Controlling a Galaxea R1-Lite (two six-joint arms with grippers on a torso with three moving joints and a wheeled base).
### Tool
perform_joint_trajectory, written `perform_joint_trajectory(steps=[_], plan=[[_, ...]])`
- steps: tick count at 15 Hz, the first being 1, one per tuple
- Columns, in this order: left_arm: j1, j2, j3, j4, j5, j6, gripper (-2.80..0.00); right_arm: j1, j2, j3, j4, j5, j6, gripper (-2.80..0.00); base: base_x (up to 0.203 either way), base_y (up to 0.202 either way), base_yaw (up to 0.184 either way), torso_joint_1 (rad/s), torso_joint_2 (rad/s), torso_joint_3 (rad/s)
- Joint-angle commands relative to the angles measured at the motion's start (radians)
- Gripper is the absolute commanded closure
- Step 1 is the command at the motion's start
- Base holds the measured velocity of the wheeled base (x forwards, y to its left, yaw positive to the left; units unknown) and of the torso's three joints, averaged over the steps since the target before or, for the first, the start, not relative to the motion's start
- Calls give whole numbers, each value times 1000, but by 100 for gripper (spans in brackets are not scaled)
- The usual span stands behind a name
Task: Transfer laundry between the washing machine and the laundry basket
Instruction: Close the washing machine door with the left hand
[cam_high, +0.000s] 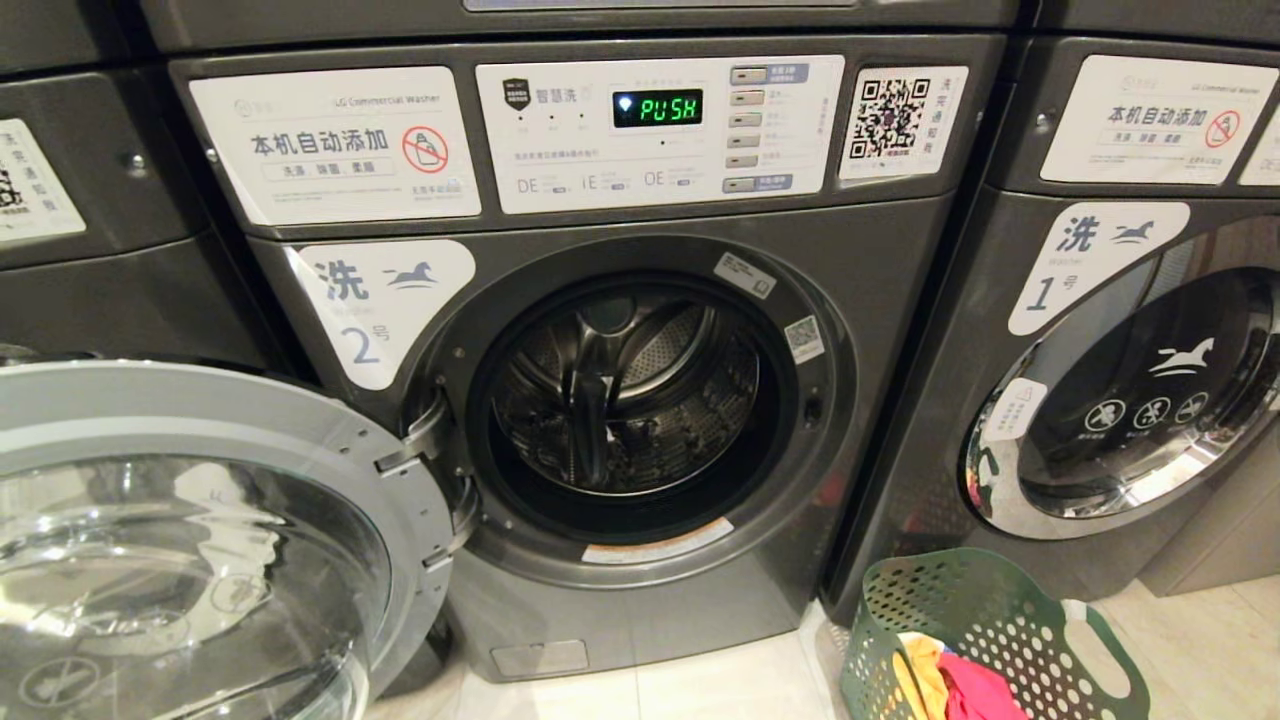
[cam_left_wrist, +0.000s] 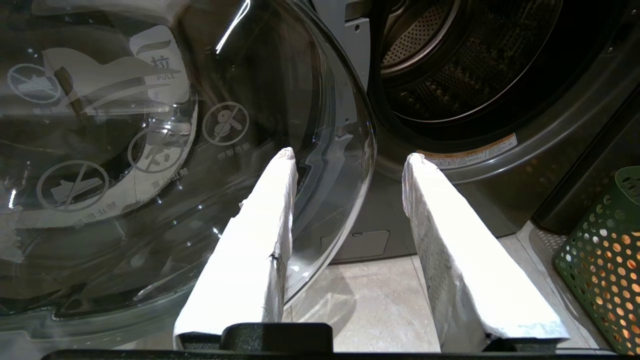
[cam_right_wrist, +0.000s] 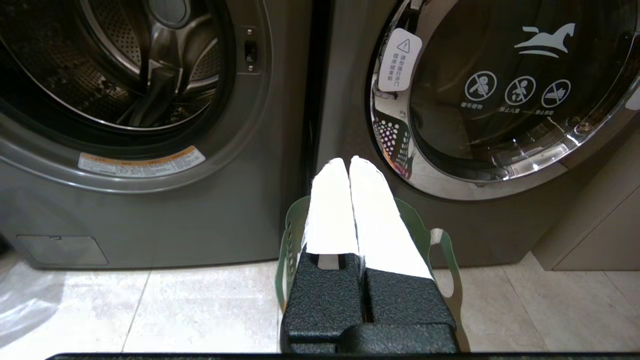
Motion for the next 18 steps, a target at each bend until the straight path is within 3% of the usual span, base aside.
perform_joint_trajectory(steps=[1, 10, 18], plan=[[0, 1, 2, 1, 0, 0, 0, 1, 1, 34, -1, 1, -1, 0, 0, 0, 0, 1, 5, 40], [0, 1, 2, 1, 0, -2, 0, 1, 2, 35, -1, -2, -6, 0, 0, 0, 0, 0, 0, 0], [0, 1, 2, 1, 0, -2, 0, 0, 1, 35, -1, -2, -6, 0, -182, 0, 1, 3, 3, 4]])
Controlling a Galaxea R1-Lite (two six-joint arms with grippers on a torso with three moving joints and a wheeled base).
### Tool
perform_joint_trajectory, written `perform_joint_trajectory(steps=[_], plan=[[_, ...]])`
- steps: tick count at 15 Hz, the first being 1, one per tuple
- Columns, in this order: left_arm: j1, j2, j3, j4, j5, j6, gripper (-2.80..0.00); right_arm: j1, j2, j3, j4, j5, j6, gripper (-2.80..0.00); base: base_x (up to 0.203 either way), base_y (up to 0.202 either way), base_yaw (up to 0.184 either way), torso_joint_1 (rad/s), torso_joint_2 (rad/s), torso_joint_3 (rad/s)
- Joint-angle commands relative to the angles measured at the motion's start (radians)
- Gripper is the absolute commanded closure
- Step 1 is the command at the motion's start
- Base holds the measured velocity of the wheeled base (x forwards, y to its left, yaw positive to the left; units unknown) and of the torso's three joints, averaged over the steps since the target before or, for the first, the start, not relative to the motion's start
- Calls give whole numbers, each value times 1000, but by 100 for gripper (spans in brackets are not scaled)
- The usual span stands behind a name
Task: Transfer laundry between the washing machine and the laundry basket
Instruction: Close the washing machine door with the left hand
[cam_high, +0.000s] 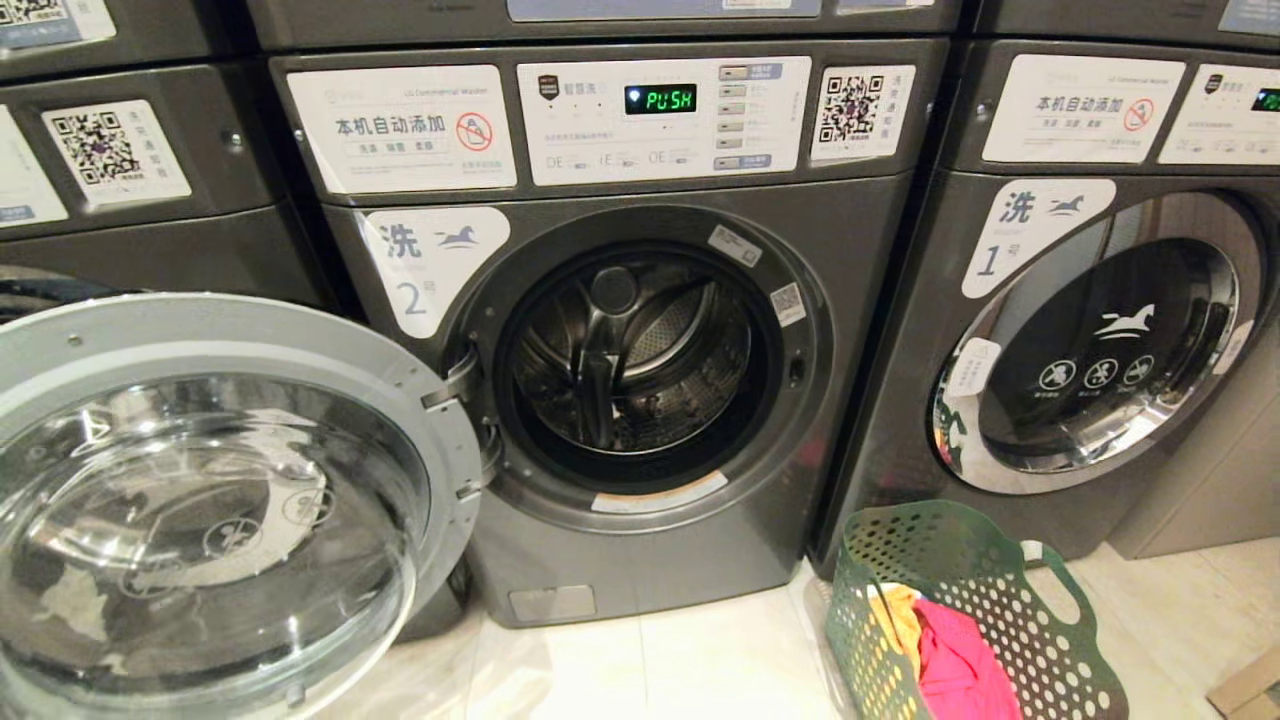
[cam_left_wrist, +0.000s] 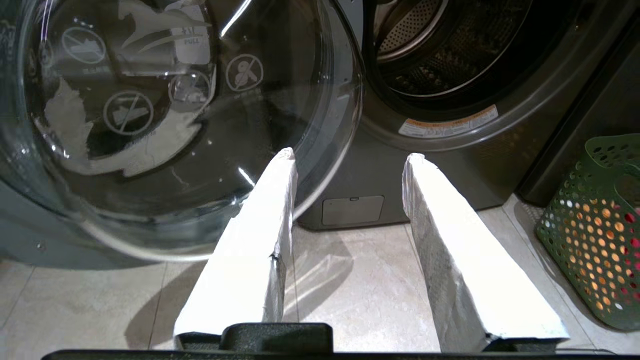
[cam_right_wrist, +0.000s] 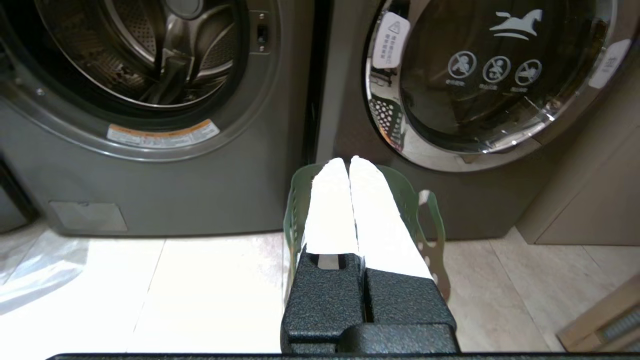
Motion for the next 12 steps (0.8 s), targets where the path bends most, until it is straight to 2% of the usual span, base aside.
perform_joint_trajectory(steps=[1, 7, 12], plan=[[0, 1, 2, 0, 0, -1, 0, 1, 2, 35, -1, 0, -1, 0, -148, 0, -18, 2, -2, 7], [0, 1, 2, 0, 0, -1, 0, 1, 2, 35, -1, 0, -1, 0, -159, 0, -5, 1, 2, 2], [0, 1, 2, 0, 0, 2, 0, 1, 2, 35, -1, 0, 0, 0, -8, 0, -3, 0, 0, 2]])
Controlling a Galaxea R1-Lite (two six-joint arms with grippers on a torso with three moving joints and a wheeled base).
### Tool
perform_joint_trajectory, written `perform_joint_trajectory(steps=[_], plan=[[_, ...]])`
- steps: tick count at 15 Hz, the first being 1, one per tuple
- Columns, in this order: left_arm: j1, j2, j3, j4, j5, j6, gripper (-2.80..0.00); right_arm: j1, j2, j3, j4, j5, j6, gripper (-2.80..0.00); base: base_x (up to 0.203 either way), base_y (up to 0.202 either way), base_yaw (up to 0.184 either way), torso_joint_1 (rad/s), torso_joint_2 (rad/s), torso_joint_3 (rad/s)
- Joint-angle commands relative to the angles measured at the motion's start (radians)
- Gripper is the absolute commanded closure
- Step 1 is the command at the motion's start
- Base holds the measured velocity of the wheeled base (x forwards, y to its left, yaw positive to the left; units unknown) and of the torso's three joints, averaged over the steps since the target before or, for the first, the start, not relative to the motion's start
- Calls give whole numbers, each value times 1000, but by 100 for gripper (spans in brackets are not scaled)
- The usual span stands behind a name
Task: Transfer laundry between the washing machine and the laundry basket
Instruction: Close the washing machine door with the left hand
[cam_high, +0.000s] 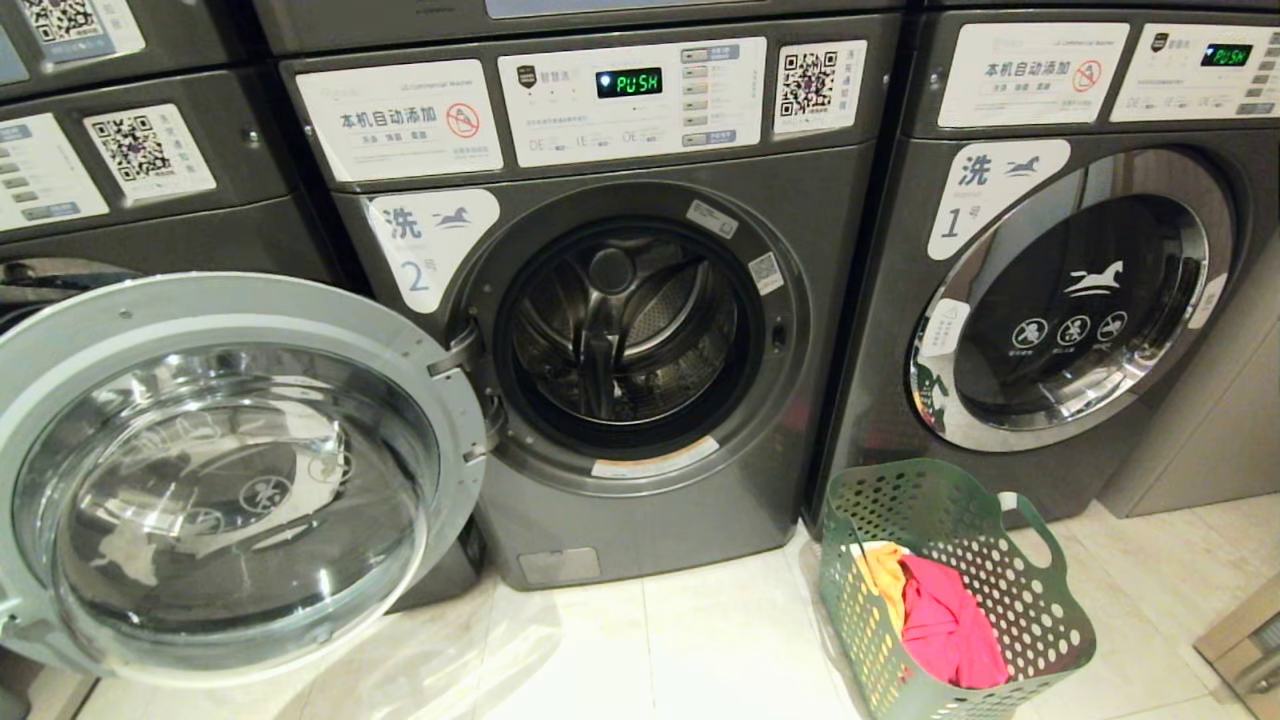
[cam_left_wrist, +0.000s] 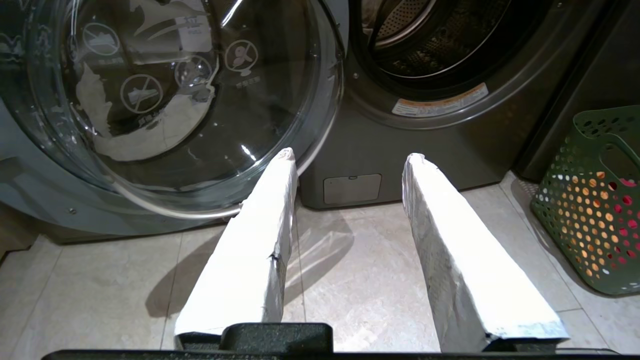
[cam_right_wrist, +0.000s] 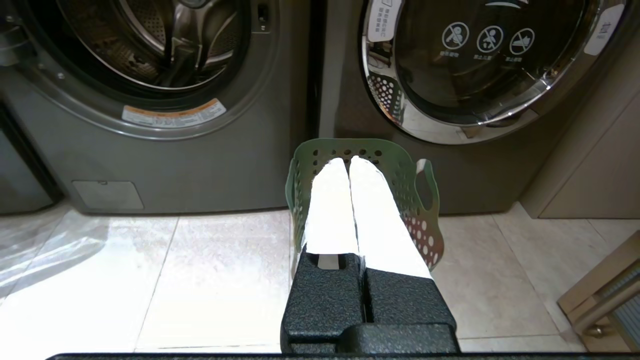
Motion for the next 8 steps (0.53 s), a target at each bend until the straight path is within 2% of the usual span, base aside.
perform_joint_trajectory(steps=[1, 8], plan=[[0, 1, 2, -1, 1, -1, 0, 1, 2, 35, -1, 0, 1, 0, 0, 0, 0, 0, 0, 0], [0, 1, -1, 7, -1, 3, 0, 1, 2, 35, -1, 3, -5, 0, 0, 0, 0, 0, 0, 0]])
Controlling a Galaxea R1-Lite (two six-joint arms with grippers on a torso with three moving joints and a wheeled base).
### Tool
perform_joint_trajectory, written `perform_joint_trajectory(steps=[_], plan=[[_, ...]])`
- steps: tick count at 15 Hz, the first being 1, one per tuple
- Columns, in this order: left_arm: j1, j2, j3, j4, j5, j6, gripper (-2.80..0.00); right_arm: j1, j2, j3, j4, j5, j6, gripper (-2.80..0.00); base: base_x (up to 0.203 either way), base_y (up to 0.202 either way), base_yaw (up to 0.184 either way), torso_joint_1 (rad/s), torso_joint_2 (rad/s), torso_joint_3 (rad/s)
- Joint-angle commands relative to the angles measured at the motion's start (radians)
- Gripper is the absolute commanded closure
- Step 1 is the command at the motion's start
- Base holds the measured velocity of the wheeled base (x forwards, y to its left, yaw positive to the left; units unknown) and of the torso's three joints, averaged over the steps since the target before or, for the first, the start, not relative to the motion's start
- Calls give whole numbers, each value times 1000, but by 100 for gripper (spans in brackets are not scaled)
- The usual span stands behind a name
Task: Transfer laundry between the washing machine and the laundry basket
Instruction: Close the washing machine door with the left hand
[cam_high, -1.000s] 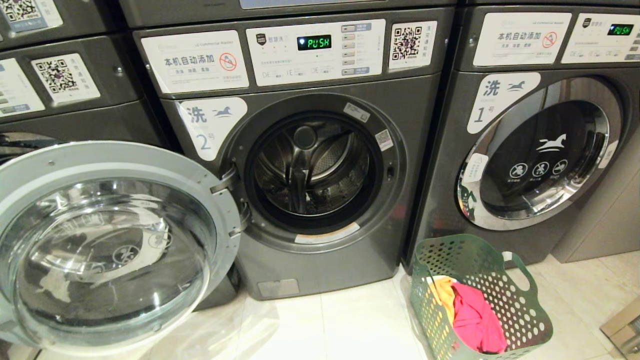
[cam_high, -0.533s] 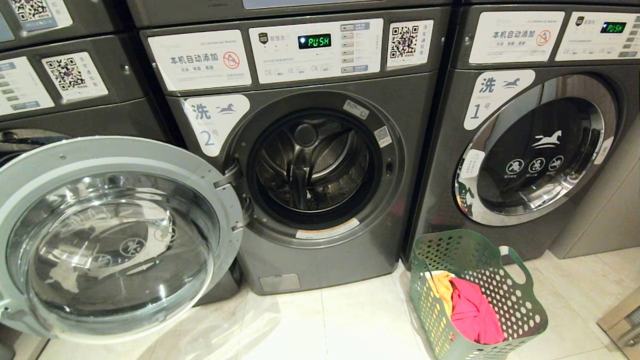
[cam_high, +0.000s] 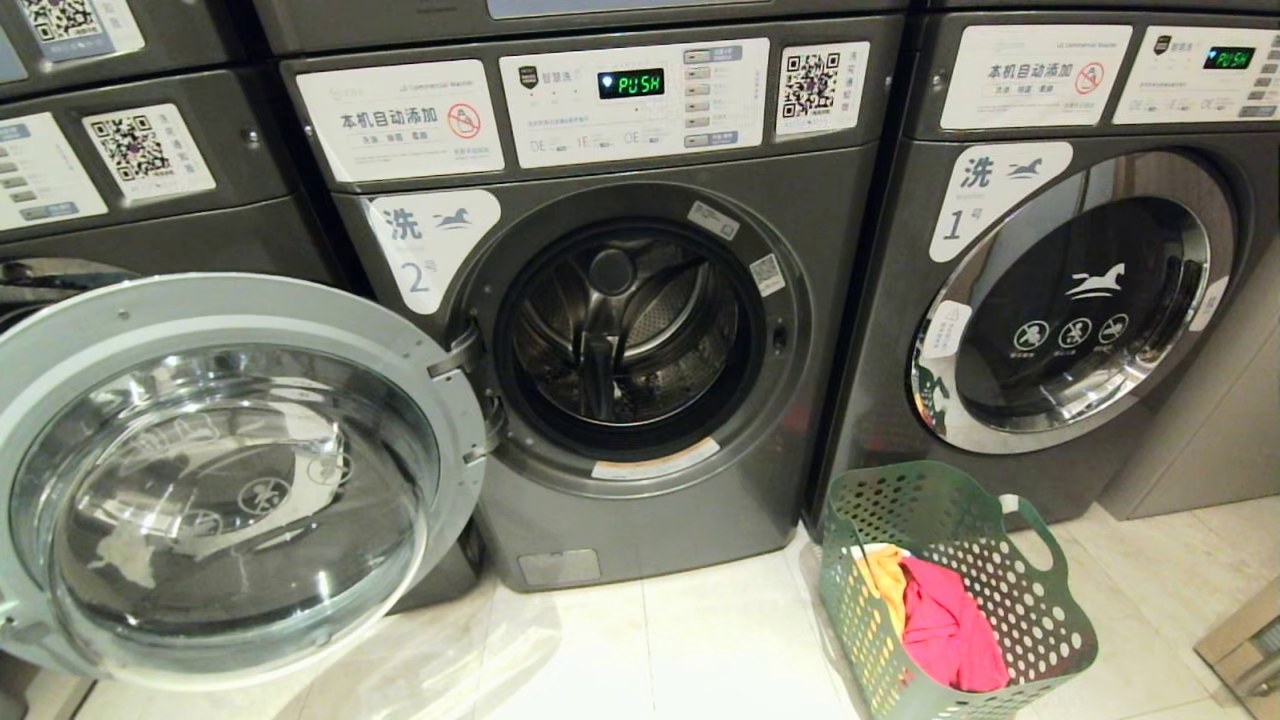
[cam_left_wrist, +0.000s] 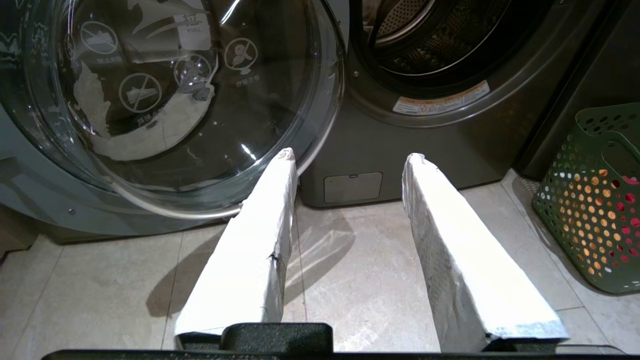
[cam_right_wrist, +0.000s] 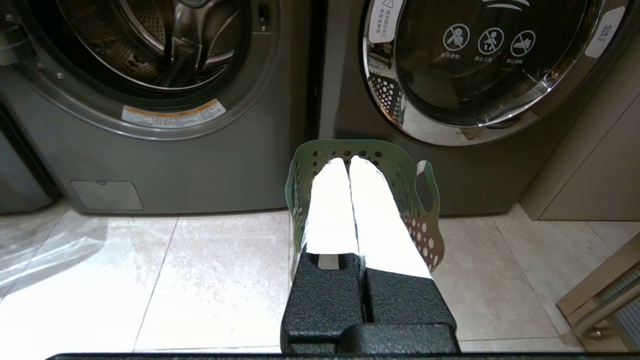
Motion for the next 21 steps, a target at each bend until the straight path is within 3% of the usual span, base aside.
perform_joint_trajectory(steps=[1, 3, 5, 9, 11, 15, 17, 19, 21], plan=[[0, 2, -8, 3, -3, 25, 0, 1, 1, 34, -1, 0, 2, 0, 0, 0, 0, 0, 0, 0], [0, 44, -132, 11, -1, 88, 0, 0, 0, 34, -1, -2, 5, 0, 0, 0, 0, 0, 0, 0], [0, 202, -328, 24, 19, 102, 0, 1, 1, 34, -1, -1, 4, 0, 0, 0, 0, 0, 0, 0], [17, 841, -859, 35, 105, 25, 0, 1, 0, 34, -1, -2, 9, 0, 0, 0, 0, 0, 0, 0], [78, 1153, -1125, 35, 107, -18, 0, 0, 2, 34, -1, -1, 9, 0, 0, 0, 0, 0, 0, 0], [260, 1648, -1612, 39, 6, -74, 0, 1, 1, 34, -1, -2, 13, 0, 0, 0, 0, 0, 0, 0], [372, 1773, -1751, 95, -117, -93, 0, 0, 0, 35, -1, -2, 13, 0, 0, 0, 0, 0, 0, 0], [421, 1786, -1785, 304, -228, -102, 0, 1, 2, 34, -1, -2, 13, 0, 0, 0, 0, 0, 0, 0], [442, 1786, -1814, 510, -257, -105, 0, 1, 2, 34, -1, -2, 13, 0, 0, 0, 0, 0, 0, 0]])
